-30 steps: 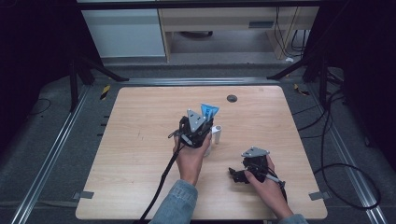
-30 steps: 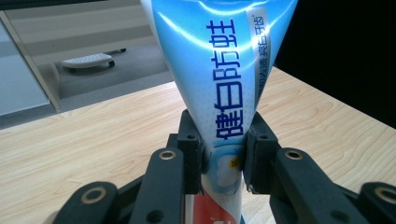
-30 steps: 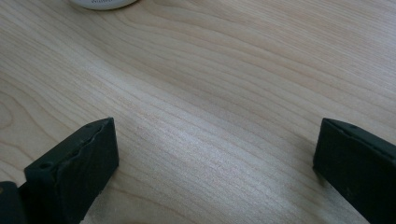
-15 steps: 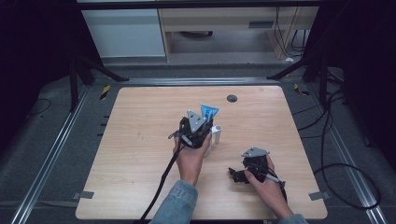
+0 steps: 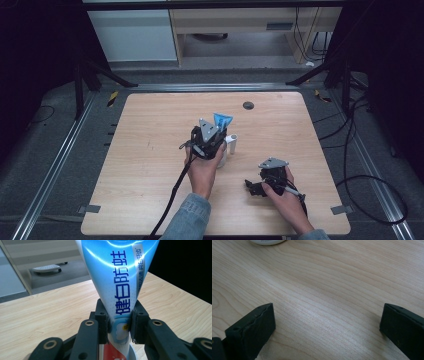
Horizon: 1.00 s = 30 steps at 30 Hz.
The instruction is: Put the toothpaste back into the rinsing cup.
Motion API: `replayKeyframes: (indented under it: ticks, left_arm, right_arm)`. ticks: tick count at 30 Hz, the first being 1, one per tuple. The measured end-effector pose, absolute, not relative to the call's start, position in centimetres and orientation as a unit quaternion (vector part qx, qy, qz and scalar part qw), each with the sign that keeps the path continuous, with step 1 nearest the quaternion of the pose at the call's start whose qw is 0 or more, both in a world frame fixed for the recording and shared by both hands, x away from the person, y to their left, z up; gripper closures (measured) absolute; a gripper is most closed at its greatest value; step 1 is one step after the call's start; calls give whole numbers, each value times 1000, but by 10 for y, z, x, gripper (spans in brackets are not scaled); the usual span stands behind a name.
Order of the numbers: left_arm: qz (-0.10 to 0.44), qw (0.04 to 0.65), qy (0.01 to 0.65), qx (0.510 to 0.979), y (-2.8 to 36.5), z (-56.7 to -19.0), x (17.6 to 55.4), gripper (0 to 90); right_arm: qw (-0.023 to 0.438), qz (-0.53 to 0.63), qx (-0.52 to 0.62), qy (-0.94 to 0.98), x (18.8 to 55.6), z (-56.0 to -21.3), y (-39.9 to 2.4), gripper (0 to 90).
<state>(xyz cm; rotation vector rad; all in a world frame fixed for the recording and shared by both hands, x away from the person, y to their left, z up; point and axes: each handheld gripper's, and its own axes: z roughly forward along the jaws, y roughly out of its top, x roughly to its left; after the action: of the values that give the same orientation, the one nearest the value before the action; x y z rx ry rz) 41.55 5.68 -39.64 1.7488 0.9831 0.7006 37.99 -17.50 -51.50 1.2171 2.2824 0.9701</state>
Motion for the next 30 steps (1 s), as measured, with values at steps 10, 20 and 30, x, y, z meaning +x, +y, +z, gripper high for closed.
replayKeyframes:
  ticks: [10,20,30]
  left_arm:
    - [279,473,416,724,58,-397,418,717]
    - [269,457,425,733,58,-401,422,716]
    - [265,452,432,734,58,-403,426,713]
  right_arm:
    - [188,345,433,811,380,-515,-175,3]
    - [188,345,432,812,380,-515,-175,3]
    - [188,345,432,812,380,-515,-175,3]
